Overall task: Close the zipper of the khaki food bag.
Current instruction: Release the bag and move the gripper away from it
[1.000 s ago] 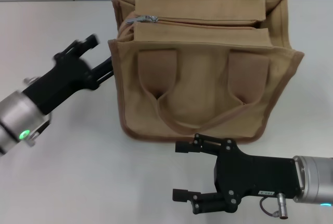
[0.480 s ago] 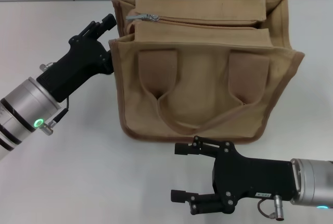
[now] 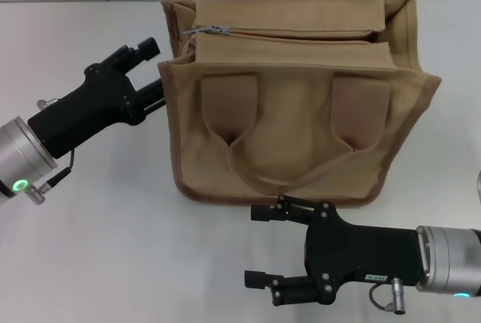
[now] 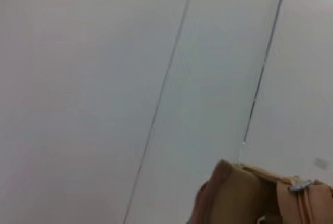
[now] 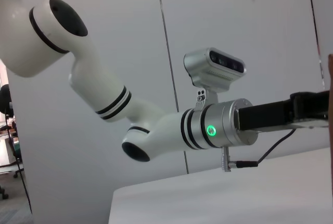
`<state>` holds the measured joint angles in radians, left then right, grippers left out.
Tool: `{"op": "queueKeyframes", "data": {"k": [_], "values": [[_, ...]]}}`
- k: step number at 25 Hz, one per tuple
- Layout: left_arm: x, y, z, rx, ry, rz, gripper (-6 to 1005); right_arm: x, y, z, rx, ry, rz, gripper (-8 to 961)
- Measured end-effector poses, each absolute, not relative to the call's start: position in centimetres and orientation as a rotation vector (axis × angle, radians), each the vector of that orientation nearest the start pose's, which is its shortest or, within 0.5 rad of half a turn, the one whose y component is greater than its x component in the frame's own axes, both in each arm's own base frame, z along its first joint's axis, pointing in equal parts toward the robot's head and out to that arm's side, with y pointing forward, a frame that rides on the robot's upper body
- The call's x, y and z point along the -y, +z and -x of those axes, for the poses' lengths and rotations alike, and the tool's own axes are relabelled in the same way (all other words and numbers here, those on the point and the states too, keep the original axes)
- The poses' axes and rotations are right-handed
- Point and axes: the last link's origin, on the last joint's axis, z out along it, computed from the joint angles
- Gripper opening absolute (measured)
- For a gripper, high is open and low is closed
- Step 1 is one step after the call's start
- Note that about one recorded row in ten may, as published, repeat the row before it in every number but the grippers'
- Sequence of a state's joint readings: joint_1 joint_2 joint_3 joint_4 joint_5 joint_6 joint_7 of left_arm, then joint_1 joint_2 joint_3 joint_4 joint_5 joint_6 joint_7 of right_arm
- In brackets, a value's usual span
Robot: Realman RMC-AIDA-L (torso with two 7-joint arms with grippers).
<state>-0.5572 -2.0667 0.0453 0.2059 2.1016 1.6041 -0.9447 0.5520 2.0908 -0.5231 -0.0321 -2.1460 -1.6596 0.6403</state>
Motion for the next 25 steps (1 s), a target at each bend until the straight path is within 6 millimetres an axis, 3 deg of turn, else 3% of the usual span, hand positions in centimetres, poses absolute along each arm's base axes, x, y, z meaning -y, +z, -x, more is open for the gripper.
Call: {"op": "queueKeyframes", "data": {"k": [14, 19, 25], "values": [[-32.8, -0.7, 25.1, 0.571, -1.302, 2.25, 794, -23.1, -9.5, -24.7, -0.243, 1.124, 2.853, 833], [-32.7, 0.6, 26.3, 0.595, -1.27, 2.232, 794, -22.8, -9.7, -24.9, -0.264, 1.127, 2.848, 833], [-31.7, 2.5, 29.6, 0.632, -1.148, 2.139, 793, -22.7, -9.7, -24.9, -0.27, 1.127, 2.846, 833]]}}
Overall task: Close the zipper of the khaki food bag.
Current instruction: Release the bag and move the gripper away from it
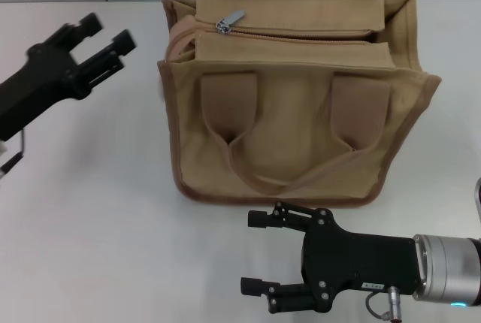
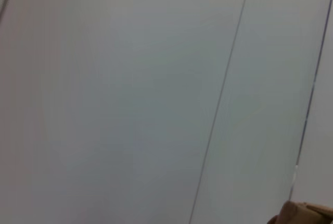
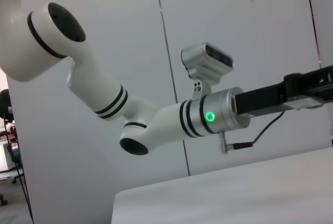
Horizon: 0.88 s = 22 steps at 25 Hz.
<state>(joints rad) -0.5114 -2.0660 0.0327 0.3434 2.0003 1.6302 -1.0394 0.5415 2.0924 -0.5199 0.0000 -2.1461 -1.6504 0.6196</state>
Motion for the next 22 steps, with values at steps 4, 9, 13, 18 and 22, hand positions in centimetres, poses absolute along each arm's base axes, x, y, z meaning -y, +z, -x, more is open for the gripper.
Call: {"op": "queueKeyframes", "data": {"k": [4, 9, 13, 18, 22], "values": [[-31.0, 2.8, 30.0, 0.616, -1.128, 2.165, 793, -22.7, -9.7, -24.9, -0.267, 1.127, 2.846, 833], [-30.6, 1.8, 29.0, 0.566, -1.092, 2.328, 792, -23.1, -9.7, -24.6, -0.248, 1.126, 2.852, 833], [-31.1, 1.0, 28.0, 0.538, -1.069, 2.412, 791, -23.2, -9.7, -24.5, -0.241, 1.126, 2.855, 833], [-31.9, 1.0, 27.2, 0.546, -1.132, 2.355, 791, -23.2, -9.7, -24.6, -0.244, 1.123, 2.854, 833], [-32.7, 1.0, 26.6, 0.555, -1.179, 2.295, 790, -23.0, -9.7, -24.6, -0.252, 1.124, 2.853, 833]]}}
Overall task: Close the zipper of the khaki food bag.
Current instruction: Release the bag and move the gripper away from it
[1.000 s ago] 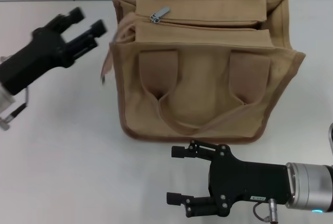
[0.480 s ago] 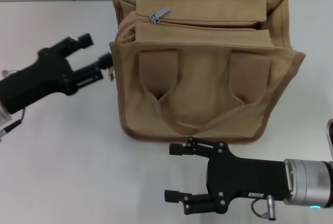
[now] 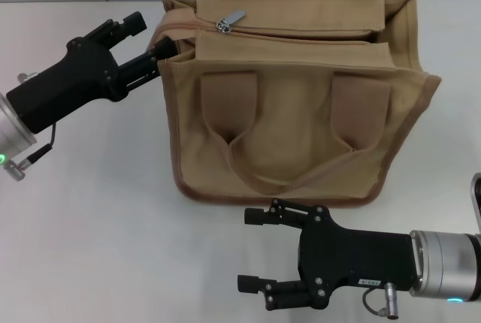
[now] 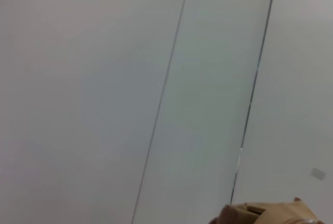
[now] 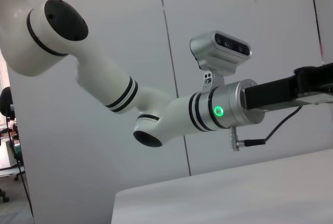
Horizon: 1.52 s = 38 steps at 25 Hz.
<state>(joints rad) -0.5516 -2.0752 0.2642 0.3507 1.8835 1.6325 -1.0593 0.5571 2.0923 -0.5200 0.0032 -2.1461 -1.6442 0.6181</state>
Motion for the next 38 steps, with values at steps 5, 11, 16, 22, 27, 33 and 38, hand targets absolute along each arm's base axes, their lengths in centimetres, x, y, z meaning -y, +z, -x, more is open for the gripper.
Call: {"op": "queueKeyframes", "data": {"k": [5, 11, 16, 22, 27, 33, 38], "values": [[-33.1, 0.6, 26.5, 0.564, -1.161, 2.299, 790, -22.9, -9.8, -24.8, -0.265, 1.119, 2.85, 833], [-32.3, 0.1, 26.5, 0.555, -1.161, 2.355, 789, -22.8, -9.8, -24.9, -0.27, 1.114, 2.849, 833], [-32.2, -0.2, 26.3, 0.56, -1.176, 2.355, 788, -23.0, -9.8, -24.7, -0.257, 1.115, 2.853, 833], [-32.9, 0.0, 25.8, 0.562, -1.205, 2.315, 788, -23.2, -9.8, -24.6, -0.247, 1.113, 2.856, 833], [-33.0, -0.1, 25.6, 0.499, -1.221, 2.257, 748, -23.3, -9.9, -24.6, -0.247, 1.104, 2.856, 833], [-32.9, -0.3, 25.5, 0.464, -1.22, 2.25, 488, -23.4, -9.9, -24.7, -0.253, 1.101, 2.846, 834], [-32.7, -0.5, 25.5, 0.481, -1.231, 2.259, 330, -23.4, -9.9, -24.6, -0.252, 1.102, 2.845, 826]]}}
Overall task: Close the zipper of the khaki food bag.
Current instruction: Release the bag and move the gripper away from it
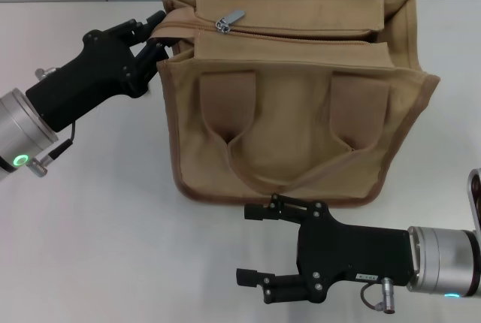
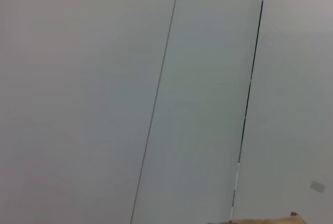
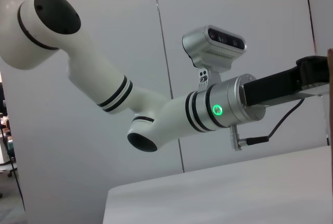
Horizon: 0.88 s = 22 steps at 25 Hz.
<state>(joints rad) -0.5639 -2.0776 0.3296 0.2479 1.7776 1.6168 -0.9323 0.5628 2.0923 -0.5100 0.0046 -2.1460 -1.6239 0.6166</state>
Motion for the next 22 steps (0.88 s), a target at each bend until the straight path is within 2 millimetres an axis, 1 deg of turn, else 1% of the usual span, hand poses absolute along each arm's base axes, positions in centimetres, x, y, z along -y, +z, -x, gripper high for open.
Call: {"op": "queueKeyframes", "data": {"k": [8, 10, 11, 12, 15, 18, 22], "values": [[-32.2, -1.0, 25.6, 0.509, -1.244, 2.257, 189, -23.6, -9.8, -24.5, -0.251, 1.107, 2.835, 803], [-31.9, -1.7, 25.6, 0.532, -1.262, 2.246, 154, -23.6, -9.8, -24.6, -0.258, 1.11, 2.824, 797], [-31.9, -1.7, 25.6, 0.532, -1.262, 2.246, 136, -23.6, -9.8, -24.6, -0.258, 1.11, 2.824, 795], [-31.6, -2.3, 25.4, 0.512, -1.263, 2.235, 118, -23.7, -9.7, -24.6, -0.261, 1.112, 2.818, 792], [-31.6, -2.8, 25.0, 0.47, -1.267, 2.219, 63, -24.0, -9.5, -24.6, -0.275, 1.127, 2.78, 783], [-31.9, -2.7, 24.7, 0.474, -1.274, 2.213, 64, -24.0, -9.4, -24.6, -0.275, 1.136, 2.771, 775], [-33.0, -1.6, 24.6, 0.53, -1.304, 2.192, 64, -24.0, -9.1, -24.5, -0.269, 1.155, 2.768, 764]]}}
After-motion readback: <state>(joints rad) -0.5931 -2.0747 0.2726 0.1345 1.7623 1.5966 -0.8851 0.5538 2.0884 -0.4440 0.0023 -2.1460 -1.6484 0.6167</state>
